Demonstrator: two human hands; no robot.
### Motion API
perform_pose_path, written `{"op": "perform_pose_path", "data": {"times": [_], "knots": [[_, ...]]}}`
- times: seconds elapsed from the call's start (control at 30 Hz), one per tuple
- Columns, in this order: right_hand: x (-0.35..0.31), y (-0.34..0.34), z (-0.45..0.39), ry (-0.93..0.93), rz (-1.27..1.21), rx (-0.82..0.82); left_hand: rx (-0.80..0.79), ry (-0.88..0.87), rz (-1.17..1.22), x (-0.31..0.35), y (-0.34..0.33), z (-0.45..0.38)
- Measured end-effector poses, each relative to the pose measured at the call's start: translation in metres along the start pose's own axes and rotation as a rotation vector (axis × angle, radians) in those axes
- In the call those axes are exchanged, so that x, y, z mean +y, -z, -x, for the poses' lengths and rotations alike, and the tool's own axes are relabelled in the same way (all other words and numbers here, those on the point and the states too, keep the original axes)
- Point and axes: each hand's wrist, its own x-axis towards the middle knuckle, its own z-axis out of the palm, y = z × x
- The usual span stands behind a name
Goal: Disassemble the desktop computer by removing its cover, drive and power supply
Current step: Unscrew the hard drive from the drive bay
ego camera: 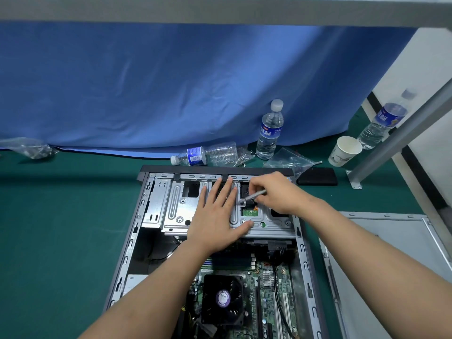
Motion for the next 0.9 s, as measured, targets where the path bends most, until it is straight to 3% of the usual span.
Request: {"op": "perform_pose_path", "data": {"times": [0.23, 0.5, 0.7, 0.9], "knots": [[0.01, 0.003, 0.002, -0.093, 0.057, 0.041, -0.012, 0.002, -0.015, 0.0, -0.001, -0.001], [0.016, 0.007, 0.009, -0.152, -0.366, 0.163, -0.023, 0.004, -0.017, 0.0, 0.0, 0.0], [0.014, -0.008, 0.011, -0.258, -0.902, 0.314, -0.02, 0.002, -0.01, 0.0, 0.0, 0.0], [0.004, -0.025, 0.005, -0.252, -0.767, 0.335, -0.016, 0.003, -0.004, -0.001, 0.0, -0.001]]}}
